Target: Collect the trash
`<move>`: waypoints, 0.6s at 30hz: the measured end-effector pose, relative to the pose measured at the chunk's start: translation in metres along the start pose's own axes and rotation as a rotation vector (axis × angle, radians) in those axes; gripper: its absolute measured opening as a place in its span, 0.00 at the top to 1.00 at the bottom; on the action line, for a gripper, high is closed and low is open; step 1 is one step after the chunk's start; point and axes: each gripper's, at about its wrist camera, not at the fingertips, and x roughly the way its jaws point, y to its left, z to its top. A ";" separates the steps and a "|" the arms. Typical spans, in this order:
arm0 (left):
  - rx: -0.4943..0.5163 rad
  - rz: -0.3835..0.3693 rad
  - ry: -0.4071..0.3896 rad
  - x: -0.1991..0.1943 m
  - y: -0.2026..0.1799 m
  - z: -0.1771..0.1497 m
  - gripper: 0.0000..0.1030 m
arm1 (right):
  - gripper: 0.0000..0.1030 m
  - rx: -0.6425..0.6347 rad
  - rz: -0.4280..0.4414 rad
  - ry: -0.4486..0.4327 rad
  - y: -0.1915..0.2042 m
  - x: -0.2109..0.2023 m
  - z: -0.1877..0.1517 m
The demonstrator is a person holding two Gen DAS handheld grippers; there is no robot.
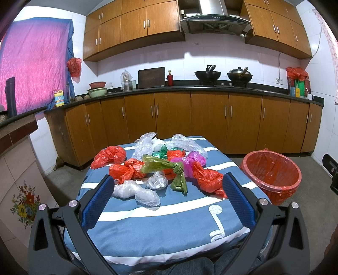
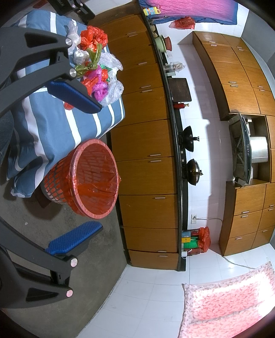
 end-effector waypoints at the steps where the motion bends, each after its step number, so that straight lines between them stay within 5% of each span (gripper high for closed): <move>1: 0.000 0.000 0.000 0.000 0.000 0.000 0.02 | 0.04 0.000 0.000 0.000 0.000 0.000 0.000; 18: -0.002 0.000 0.002 0.000 0.000 0.000 0.02 | 0.04 0.002 0.001 0.002 0.000 0.001 0.001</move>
